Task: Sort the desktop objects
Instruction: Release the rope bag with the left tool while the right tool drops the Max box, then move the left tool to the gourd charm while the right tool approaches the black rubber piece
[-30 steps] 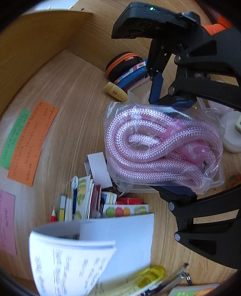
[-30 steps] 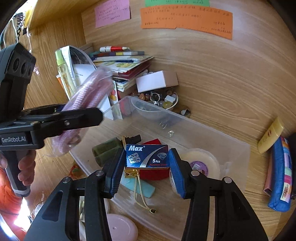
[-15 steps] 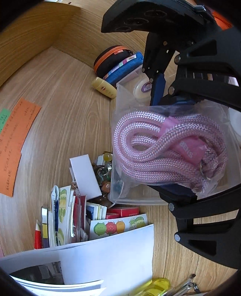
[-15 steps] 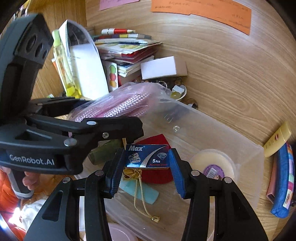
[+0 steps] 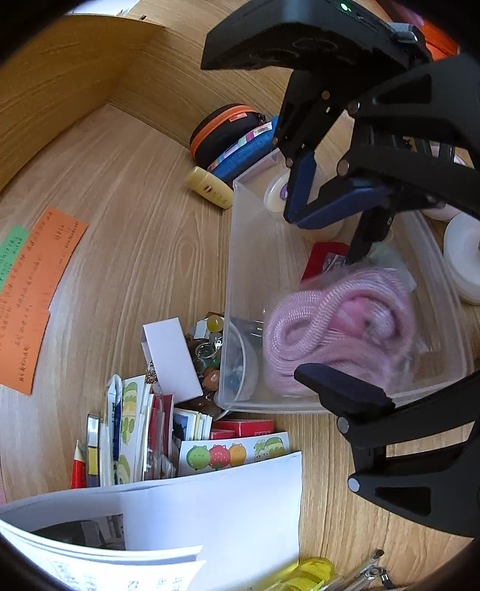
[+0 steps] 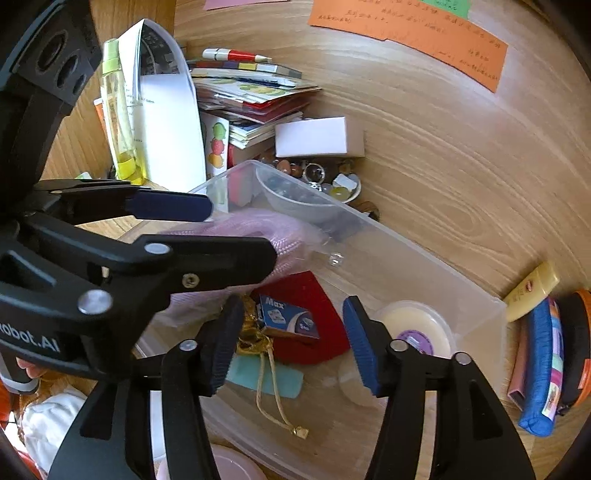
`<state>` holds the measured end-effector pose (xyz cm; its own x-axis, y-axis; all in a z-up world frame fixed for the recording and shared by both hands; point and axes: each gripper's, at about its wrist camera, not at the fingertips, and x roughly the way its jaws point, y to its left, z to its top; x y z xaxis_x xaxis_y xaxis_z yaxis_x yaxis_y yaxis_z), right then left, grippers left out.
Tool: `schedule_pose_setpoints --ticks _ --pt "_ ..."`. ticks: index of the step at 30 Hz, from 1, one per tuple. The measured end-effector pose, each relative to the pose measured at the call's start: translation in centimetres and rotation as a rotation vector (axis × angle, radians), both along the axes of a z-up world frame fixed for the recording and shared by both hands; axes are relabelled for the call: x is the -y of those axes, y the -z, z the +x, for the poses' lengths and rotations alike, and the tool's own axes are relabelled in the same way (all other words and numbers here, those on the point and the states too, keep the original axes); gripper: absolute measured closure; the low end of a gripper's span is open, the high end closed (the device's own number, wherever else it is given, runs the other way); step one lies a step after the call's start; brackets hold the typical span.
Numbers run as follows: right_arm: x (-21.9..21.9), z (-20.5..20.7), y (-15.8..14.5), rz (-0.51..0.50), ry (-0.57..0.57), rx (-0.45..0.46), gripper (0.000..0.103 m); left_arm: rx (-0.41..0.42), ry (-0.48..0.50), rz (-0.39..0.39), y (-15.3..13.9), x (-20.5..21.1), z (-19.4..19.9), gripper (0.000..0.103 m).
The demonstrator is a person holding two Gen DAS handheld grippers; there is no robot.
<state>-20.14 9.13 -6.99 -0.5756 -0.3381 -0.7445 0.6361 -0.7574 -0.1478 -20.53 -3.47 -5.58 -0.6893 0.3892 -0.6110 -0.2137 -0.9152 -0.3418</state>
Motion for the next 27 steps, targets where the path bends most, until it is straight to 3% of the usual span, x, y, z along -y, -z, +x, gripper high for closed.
schedule_pose_setpoints --ticks 2,4,5,27 --pt "-0.2 0.3 -0.6 -0.004 0.002 -0.013 0.043 -0.003 -0.003 0.0 -0.2 0.0 0.2 0.027" --pt "-0.6 0.7 -1.1 -0.016 0.009 -0.033 0.027 -0.005 -0.006 -0.003 -0.4 0.0 0.5 0.026" --pt "-0.8 1.0 -1.3 -0.021 0.013 -0.044 0.025 -0.007 -0.008 -0.006 -0.5 0.0 0.7 0.026" --pt "-7.1 7.2 -3.9 -0.124 0.122 -0.073 0.02 -0.113 -0.156 -0.181 -3.6 0.3 8.3 0.007"
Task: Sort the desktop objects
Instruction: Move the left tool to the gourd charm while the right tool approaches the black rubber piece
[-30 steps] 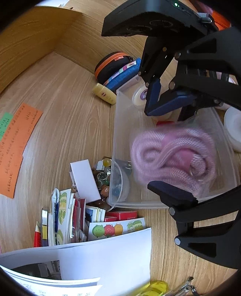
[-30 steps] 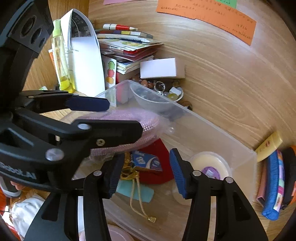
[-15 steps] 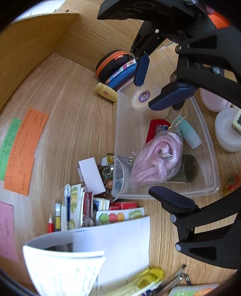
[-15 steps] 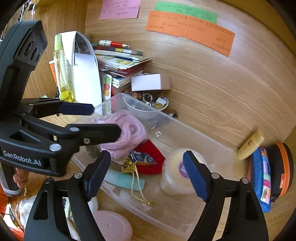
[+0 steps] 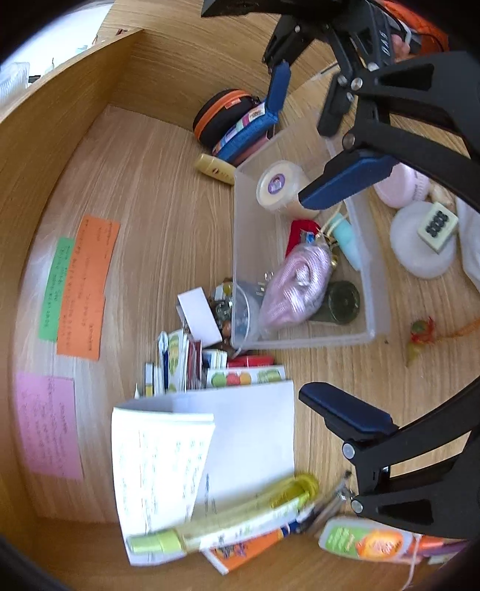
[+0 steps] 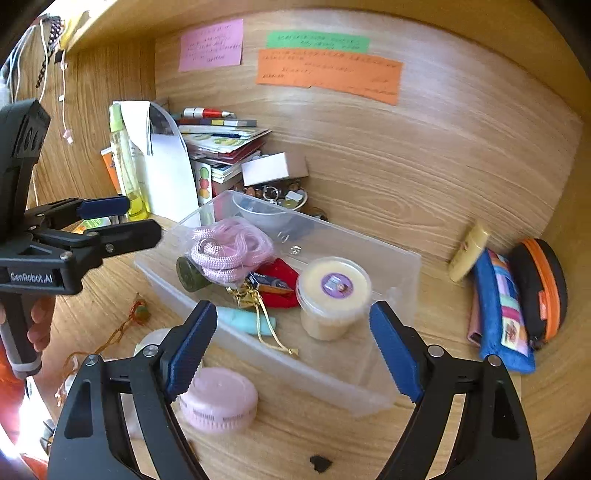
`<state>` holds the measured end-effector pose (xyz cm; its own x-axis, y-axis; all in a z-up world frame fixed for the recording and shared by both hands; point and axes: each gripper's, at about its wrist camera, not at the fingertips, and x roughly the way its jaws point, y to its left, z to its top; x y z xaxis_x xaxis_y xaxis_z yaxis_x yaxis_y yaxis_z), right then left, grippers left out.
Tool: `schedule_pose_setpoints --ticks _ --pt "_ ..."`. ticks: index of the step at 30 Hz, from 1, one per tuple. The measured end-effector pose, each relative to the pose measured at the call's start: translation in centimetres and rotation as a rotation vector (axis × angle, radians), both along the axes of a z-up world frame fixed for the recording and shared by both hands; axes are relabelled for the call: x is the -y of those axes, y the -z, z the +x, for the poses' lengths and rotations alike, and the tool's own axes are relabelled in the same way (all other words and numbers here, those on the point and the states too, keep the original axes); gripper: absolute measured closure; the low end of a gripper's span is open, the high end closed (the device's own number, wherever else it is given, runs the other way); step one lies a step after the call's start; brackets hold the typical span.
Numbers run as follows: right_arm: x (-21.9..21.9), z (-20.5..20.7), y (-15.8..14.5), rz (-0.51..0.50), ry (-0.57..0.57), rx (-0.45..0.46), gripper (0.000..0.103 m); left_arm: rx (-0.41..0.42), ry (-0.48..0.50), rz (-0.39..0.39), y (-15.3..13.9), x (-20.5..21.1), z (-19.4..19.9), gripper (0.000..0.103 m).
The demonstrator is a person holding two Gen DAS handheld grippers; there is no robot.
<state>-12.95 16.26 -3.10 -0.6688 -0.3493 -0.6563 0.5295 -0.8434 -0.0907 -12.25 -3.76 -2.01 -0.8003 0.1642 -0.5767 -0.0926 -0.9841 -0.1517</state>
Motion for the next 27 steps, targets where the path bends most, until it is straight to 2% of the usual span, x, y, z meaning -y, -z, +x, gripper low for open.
schedule_pose_setpoints --ticks 5,10,16,19,21,27 --pt "-2.2 1.2 -0.2 -0.018 0.039 -0.006 0.02 0.007 -0.043 0.0 0.3 1.4 1.6 0.005" --pt "-4.3 1.8 0.7 -0.023 0.09 0.012 0.02 0.051 -0.083 -0.029 1.8 2.6 2.7 0.005" --pt "-6.5 2.3 3.0 -0.012 0.141 0.066 0.02 0.131 -0.111 -0.052 4.6 3.7 3.1 0.005" --pt "-7.7 2.2 4.7 -0.033 0.151 0.135 0.02 0.172 -0.107 -0.046 5.9 4.1 3.2 0.005" --pt "-8.4 2.4 6.2 -0.033 0.169 0.175 0.02 0.188 -0.11 -0.054 6.6 4.1 3.2 0.005" --pt "-9.0 3.5 8.7 -0.019 0.18 0.217 0.022 0.215 -0.111 -0.058 8.4 4.3 3.1 0.005"
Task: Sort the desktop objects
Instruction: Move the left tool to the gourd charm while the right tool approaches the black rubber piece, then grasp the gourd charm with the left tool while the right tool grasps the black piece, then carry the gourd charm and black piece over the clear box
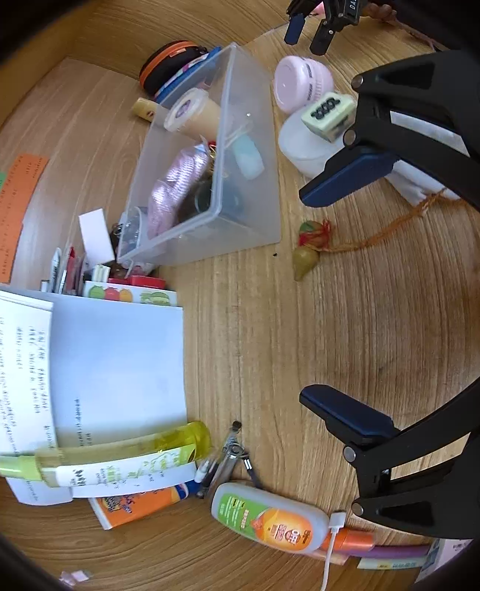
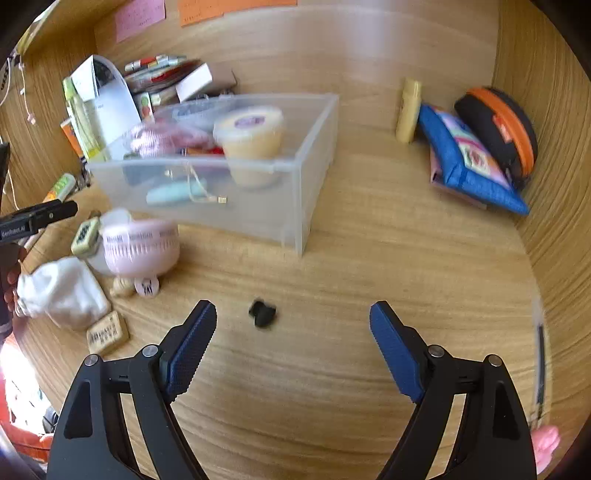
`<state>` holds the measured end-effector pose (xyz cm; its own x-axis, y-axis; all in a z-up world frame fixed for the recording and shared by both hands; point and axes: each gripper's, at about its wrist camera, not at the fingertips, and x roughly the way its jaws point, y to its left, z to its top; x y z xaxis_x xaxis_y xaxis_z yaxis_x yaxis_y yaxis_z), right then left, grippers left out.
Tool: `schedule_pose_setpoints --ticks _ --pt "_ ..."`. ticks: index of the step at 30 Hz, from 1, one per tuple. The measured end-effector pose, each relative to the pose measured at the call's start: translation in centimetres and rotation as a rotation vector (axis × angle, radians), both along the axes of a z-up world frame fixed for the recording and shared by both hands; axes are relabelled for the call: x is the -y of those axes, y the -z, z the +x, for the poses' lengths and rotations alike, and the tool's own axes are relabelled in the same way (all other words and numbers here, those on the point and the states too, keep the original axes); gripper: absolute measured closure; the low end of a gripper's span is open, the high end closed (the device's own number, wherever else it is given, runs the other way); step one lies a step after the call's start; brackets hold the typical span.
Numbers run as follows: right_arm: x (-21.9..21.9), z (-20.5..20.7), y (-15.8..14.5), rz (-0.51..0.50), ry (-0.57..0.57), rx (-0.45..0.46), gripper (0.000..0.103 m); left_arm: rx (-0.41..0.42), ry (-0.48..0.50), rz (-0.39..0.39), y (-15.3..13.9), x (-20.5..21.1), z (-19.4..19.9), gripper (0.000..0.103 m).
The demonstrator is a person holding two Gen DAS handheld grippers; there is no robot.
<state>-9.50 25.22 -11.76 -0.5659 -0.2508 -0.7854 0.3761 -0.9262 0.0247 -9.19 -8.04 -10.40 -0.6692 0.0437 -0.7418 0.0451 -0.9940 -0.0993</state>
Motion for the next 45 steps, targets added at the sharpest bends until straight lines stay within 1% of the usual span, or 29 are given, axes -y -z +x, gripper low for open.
schedule_pose_setpoints --ticks 2,5,7,8,9,13,14,15,17,18,19,25,27,32,35,37,38,40,45 --pt "0.1 0.2 0.2 -0.002 -0.004 -0.002 0.023 0.011 0.0 -0.01 0.6 -0.1 -0.3 0.005" --pt "0.5 0.1 0.4 0.009 -0.017 -0.001 0.034 0.02 0.013 -0.035 1.1 -0.6 -0.6 0.005" --pt "0.8 -0.1 0.5 0.005 -0.031 0.008 0.046 0.022 0.029 -0.068 1.3 -1.0 -0.8 0.005" --pt "0.9 -0.1 0.5 0.007 -0.037 0.009 0.05 0.023 0.037 -0.081 1.3 -1.2 -0.9 0.005" --pt "1.0 -0.1 0.6 0.008 -0.042 0.01 0.058 0.019 0.043 -0.09 1.3 -1.2 -0.9 0.005" --pt "1.2 -0.2 0.6 -0.001 -0.052 0.013 0.066 0.018 0.075 -0.11 1.3 -1.8 -1.6 0.006" --pt "1.2 -0.3 0.6 -0.004 -0.053 0.015 0.067 0.024 0.084 -0.11 1.5 -1.9 -1.8 0.009" --pt "1.2 -0.4 0.6 -0.005 -0.053 0.018 0.068 0.033 0.093 -0.111 1.6 -2.0 -2.0 0.017" --pt "1.2 -0.5 0.7 -0.009 -0.052 0.025 0.07 0.06 0.111 -0.121 2.1 -2.3 -2.5 0.029" --pt "1.2 -0.5 0.7 -0.009 -0.051 0.024 0.071 0.075 0.119 -0.117 2.3 -2.3 -2.7 0.031" --pt "1.2 -0.6 0.7 -0.01 -0.051 0.024 0.072 0.073 0.12 -0.106 2.3 -2.2 -2.8 0.032" --pt "1.4 -0.5 0.6 0.002 -0.056 0.016 0.075 0.069 0.112 -0.105 2.3 -2.0 -2.7 0.039" --pt "1.5 -0.4 0.6 0.011 -0.059 0.009 0.076 0.067 0.115 -0.107 2.3 -2.2 -2.6 0.043" --pt "1.7 -0.2 0.6 0.023 -0.061 0.0 0.082 0.062 0.108 -0.102 2.4 -2.1 -2.0 0.051" --pt "1.7 -0.2 0.6 0.019 -0.062 -0.001 0.086 0.061 0.103 -0.102 2.4 -2.0 -1.6 0.054" --pt "1.7 -0.2 0.6 0.016 -0.063 0.0 0.087 0.06 0.097 -0.103 2.4 -2.0 -1.6 0.057" --pt "1.7 -0.2 0.6 0.014 -0.062 0.0 0.087 0.058 0.089 -0.102 2.4 -2.0 -1.6 0.061" --pt "1.6 -0.1 0.6 0.013 -0.061 -0.003 0.089 0.056 0.083 -0.09 2.4 -1.9 -1.5 0.061" --pt "1.1 0.2 0.5 -0.005 -0.053 -0.005 0.089 0.05 0.083 -0.068 2.4 -1.9 -1.1 0.061"
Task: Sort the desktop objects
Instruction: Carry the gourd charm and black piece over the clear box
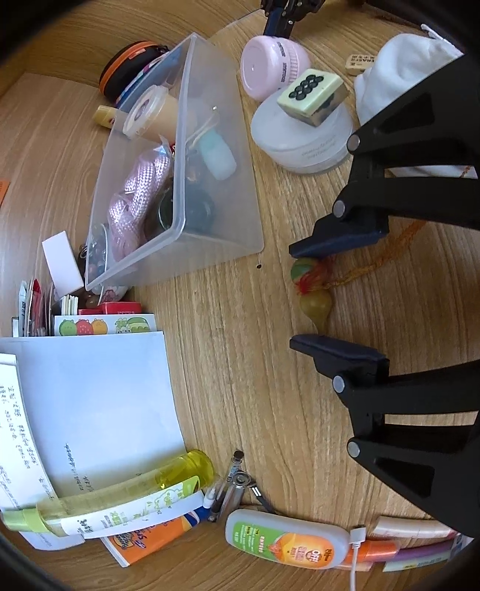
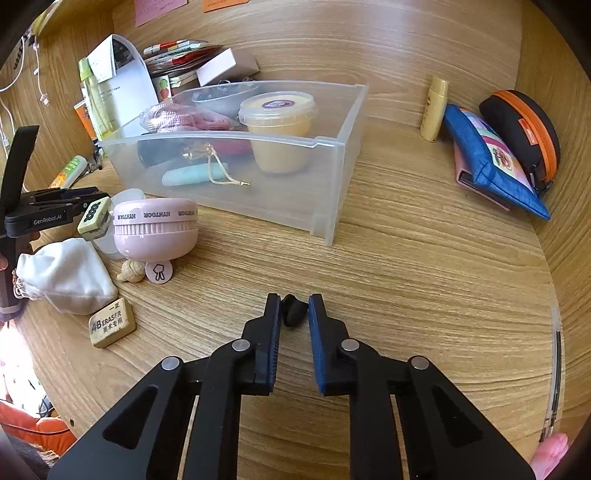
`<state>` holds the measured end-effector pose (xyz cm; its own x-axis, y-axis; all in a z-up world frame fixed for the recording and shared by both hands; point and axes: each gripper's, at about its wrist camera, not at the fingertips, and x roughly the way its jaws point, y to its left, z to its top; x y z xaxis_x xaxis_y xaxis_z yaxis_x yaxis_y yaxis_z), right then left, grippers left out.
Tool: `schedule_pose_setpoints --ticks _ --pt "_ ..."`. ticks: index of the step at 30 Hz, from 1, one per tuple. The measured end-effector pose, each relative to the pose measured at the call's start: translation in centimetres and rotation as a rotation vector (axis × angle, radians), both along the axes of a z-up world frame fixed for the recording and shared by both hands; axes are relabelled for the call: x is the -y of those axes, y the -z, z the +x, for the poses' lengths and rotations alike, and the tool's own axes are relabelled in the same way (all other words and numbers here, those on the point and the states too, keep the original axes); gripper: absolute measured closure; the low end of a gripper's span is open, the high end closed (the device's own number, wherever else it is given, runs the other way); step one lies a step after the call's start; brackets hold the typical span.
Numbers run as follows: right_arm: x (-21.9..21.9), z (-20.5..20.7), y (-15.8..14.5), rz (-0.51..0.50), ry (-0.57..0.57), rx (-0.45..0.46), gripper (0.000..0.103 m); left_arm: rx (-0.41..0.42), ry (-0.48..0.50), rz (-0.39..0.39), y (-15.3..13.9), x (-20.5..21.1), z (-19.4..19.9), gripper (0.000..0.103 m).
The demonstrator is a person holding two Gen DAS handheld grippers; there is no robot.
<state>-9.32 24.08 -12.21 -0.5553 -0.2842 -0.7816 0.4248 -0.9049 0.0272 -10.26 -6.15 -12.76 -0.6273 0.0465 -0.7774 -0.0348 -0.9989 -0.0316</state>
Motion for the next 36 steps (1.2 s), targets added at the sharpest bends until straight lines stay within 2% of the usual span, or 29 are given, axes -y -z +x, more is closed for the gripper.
schedule_pose_setpoints --ticks 8,23,29,36 --pt "-0.9 0.2 -0.8 -0.03 0.019 -0.01 0.089 -0.07 -0.023 0.037 -1.9 0.3 1.2 0.061" --pt "-0.4 -0.2 -6.5 -0.087 0.015 -0.151 0.089 -0.21 0.023 0.085 -6.6 -1.0 1.3 0.061" --pt "0.7 -0.9 -7.4 -0.101 -0.006 -0.183 0.089 -0.226 0.059 0.102 -7.6 -1.8 0.4 0.061" --pt "1.0 -2.4 -7.6 -0.111 -0.011 -0.187 0.089 -0.215 0.097 0.098 -7.4 -3.0 -1.5 0.061"
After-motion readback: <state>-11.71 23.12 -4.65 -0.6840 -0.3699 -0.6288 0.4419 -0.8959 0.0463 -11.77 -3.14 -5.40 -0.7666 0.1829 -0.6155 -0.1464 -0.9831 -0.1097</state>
